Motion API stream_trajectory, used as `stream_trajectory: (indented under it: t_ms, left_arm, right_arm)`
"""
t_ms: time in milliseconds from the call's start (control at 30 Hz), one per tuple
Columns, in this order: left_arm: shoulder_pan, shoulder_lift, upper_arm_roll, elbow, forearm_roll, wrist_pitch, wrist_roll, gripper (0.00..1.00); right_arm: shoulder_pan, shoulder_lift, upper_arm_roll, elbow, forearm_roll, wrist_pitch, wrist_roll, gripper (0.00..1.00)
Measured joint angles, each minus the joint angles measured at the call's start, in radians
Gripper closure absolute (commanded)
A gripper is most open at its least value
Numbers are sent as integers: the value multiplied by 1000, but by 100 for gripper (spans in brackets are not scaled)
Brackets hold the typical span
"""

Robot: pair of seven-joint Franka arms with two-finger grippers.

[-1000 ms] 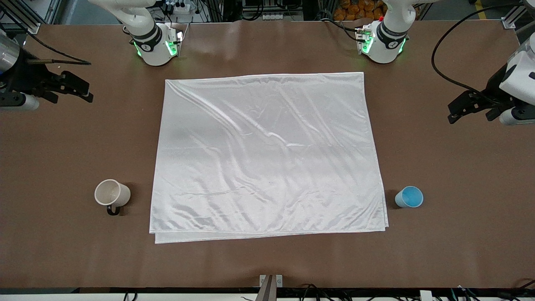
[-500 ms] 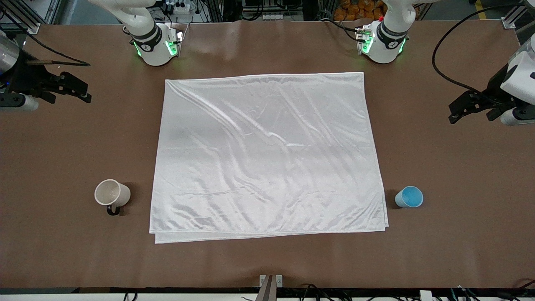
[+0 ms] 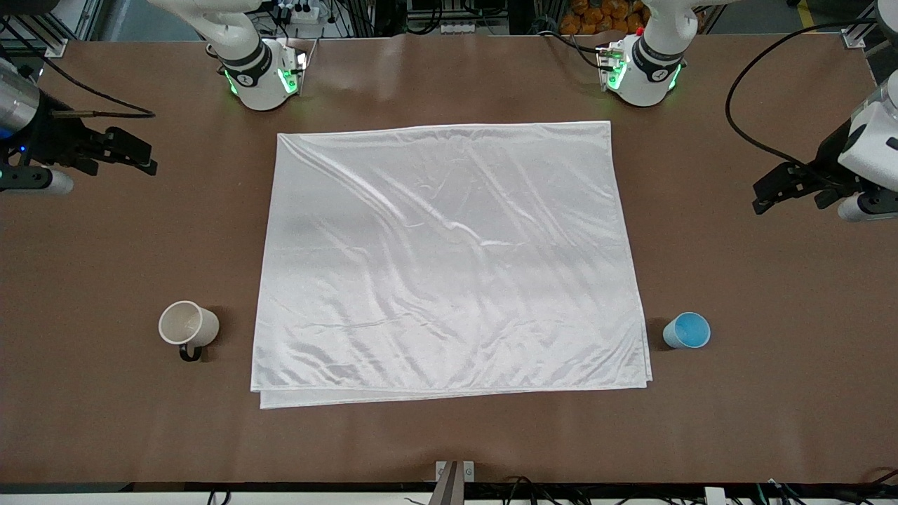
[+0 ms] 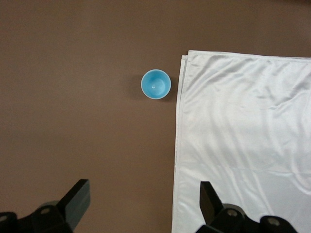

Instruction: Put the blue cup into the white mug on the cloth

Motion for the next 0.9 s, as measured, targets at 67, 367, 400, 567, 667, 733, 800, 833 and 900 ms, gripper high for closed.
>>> stream_trajectory:
  t_ms: [67,367,400,567,667,733,800,833,900]
  left_arm:
    - [3,19,1,-3,0,21,0,0]
    - [49,124,5,-10,0,109,1,0]
    - [54,137,5,-10,0,117,2,0]
    - [75,209,6,-15,0,159,3,0]
    - [78,255,6,-17,0,184,3,0]
    - [79,286,6,-18,0,202,3,0]
    - [81,317,6,-18,0,222,3,0]
    - [82,332,6,-18,0,232,3,0]
    - [85,360,6,-18,0,248,3,0]
  right_arm:
    - [-2,8,-1,0,-1,0,0,0]
    - [-19,73,-6,-2,-3,2,-1,0]
    - [-19,84,-6,-1,-3,5,-1,0]
    - [-22,149,-7,-2,-4,55,-1,0]
    - [-25,189,-8,-2,-4,83,-1,0]
    - [-27,213,-8,-2,-4,97,-1,0]
    - [-28,231,-8,-2,-6,109,-1,0]
    - [-29,239,-8,-1,-6,116,-1,0]
    - [-29,250,-8,-1,-6,133,-1,0]
